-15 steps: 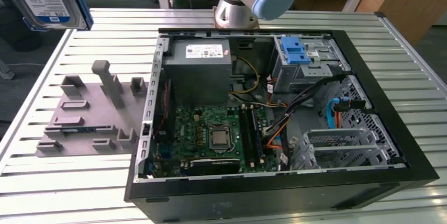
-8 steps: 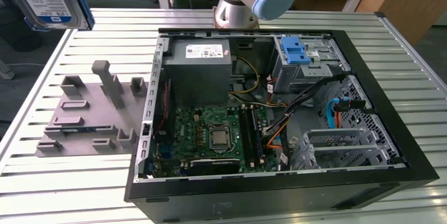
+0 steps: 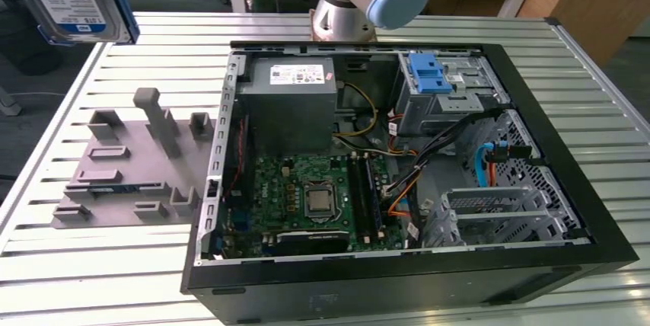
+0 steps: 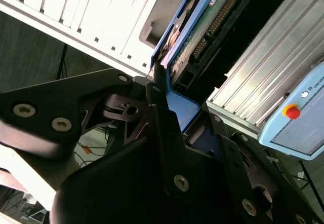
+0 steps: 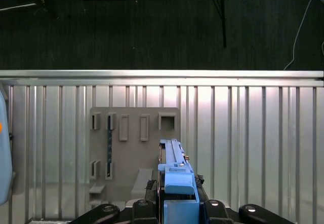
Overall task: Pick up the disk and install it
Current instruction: 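Pick up the disk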
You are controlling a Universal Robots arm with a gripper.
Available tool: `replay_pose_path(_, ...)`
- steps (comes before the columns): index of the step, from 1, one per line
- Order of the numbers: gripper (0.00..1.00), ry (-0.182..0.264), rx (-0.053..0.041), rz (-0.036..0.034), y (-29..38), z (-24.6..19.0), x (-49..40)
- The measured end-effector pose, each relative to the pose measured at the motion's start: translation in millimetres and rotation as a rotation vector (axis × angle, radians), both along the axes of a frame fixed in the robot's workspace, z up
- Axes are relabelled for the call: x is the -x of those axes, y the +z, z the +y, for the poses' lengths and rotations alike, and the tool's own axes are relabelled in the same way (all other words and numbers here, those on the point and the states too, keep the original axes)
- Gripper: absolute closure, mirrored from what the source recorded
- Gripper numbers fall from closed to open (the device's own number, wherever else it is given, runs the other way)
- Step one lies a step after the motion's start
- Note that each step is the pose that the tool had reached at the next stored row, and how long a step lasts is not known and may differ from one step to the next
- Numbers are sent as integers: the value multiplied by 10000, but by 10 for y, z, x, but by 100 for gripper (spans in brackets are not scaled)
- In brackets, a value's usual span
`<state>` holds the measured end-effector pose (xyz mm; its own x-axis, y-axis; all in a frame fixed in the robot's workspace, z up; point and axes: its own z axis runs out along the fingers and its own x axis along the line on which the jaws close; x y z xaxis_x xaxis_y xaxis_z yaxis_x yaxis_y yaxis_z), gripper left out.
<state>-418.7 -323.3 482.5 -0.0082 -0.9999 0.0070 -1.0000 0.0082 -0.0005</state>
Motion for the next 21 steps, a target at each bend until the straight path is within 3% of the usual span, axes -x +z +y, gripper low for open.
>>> replay_pose_path(21,64,0,0,1,-1,0,-78)
